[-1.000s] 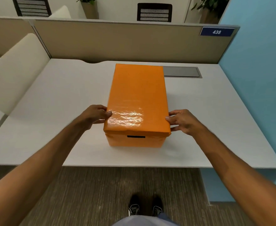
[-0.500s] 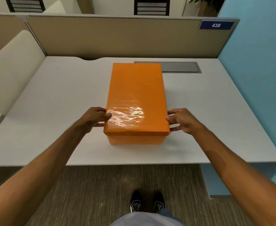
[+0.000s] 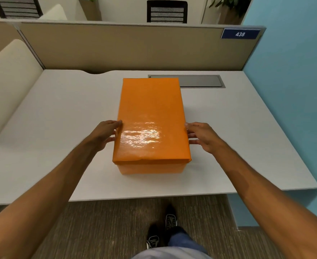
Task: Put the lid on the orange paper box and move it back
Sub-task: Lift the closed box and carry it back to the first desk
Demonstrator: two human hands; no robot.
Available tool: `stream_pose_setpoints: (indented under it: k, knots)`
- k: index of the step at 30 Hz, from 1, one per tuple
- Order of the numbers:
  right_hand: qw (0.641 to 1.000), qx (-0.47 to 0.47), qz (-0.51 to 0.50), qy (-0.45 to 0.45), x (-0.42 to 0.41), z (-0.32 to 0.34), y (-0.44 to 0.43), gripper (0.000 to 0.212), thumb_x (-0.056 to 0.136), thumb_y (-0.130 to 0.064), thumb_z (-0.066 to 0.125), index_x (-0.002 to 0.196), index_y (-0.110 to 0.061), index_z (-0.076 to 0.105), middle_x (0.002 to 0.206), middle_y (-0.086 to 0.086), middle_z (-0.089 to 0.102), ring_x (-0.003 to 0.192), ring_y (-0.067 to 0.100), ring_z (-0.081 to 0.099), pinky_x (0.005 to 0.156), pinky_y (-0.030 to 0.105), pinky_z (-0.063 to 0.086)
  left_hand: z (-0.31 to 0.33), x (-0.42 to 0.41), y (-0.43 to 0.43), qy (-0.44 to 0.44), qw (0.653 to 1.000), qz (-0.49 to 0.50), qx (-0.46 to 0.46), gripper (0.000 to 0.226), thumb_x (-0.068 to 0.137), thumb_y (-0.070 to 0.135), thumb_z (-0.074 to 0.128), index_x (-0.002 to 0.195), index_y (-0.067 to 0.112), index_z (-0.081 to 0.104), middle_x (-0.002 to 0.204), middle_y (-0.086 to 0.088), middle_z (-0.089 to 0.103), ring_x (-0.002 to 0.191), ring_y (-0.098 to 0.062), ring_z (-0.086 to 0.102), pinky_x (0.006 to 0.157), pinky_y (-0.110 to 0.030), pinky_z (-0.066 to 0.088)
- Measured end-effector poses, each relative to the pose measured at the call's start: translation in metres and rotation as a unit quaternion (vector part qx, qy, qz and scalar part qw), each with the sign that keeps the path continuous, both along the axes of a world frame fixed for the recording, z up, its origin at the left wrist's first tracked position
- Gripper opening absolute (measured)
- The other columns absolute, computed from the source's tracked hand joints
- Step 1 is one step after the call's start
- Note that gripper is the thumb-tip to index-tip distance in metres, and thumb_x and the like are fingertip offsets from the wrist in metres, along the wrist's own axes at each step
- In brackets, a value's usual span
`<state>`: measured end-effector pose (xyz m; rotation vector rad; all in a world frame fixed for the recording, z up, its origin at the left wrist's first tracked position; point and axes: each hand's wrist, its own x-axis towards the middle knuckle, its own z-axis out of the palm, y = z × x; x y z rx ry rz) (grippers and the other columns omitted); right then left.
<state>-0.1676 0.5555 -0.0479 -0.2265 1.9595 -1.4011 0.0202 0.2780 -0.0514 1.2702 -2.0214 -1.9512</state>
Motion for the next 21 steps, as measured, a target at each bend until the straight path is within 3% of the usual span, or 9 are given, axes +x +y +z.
stream_pose_setpoints:
  k: [6, 11, 16, 19, 21]
  knots:
    - [1.0, -0.003, 0.003, -0.003, -0.028, -0.005, -0.028, 0.032, 0.097, -0.039, 0.057, 0.116, -0.014, 0.063, 0.112, 0.006, 0.068, 0.099, 0.024, 0.066, 0.074, 0.035, 0.055, -0.003, -0.025, -0.017, 0.016, 1.0, 0.022, 0.002, 0.051, 0.097, 0.046, 0.053, 0.135, 0.013, 0.055, 0.129, -0.006, 0.06, 0.119, -0.03, 0.056, 0.092, -0.041, 0.045]
    - [1.0, -0.005, -0.003, -0.002, -0.063, -0.008, -0.056, 0.027, 0.098, -0.039, 0.056, 0.11, -0.017, 0.065, 0.106, 0.004, 0.07, 0.096, 0.022, 0.067, 0.077, 0.036, 0.056, -0.002, -0.052, -0.033, 0.012, 1.0, 0.028, 0.007, 0.051, 0.094, 0.046, 0.057, 0.133, 0.014, 0.056, 0.132, -0.007, 0.06, 0.121, -0.031, 0.055, 0.104, -0.049, 0.043]
    - [1.0, -0.004, 0.0, 0.005, -0.101, -0.008, -0.084, 0.036, 0.092, -0.042, 0.064, 0.117, -0.016, 0.064, 0.11, 0.003, 0.069, 0.101, 0.023, 0.066, 0.08, 0.038, 0.054, 0.003, -0.088, -0.055, 0.004, 0.999, 0.034, 0.015, 0.055, 0.091, 0.043, 0.064, 0.135, 0.012, 0.053, 0.122, -0.003, 0.061, 0.105, -0.023, 0.059, 0.094, -0.043, 0.046]
    - [1.0, -0.007, -0.002, 0.005, -0.122, -0.008, -0.098, 0.041, 0.09, -0.043, 0.066, 0.119, -0.015, 0.064, 0.112, 0.004, 0.069, 0.101, 0.023, 0.065, 0.075, 0.036, 0.053, 0.003, -0.108, -0.066, 0.006, 0.999, 0.032, 0.01, 0.052, 0.09, 0.046, 0.063, 0.13, 0.013, 0.057, 0.11, 0.002, 0.065, 0.097, -0.018, 0.062, 0.095, -0.042, 0.047]
    - [1.0, -0.014, -0.004, 0.001, -0.133, -0.007, -0.107, 0.039, 0.09, -0.044, 0.065, 0.118, -0.016, 0.065, 0.112, 0.003, 0.069, 0.101, 0.023, 0.065, 0.075, 0.036, 0.054, 0.007, -0.119, -0.071, 0.009, 0.999, 0.032, 0.014, 0.047, 0.091, 0.046, 0.062, 0.126, 0.014, 0.058, 0.108, 0.002, 0.066, 0.095, -0.018, 0.064, 0.087, -0.037, 0.05]
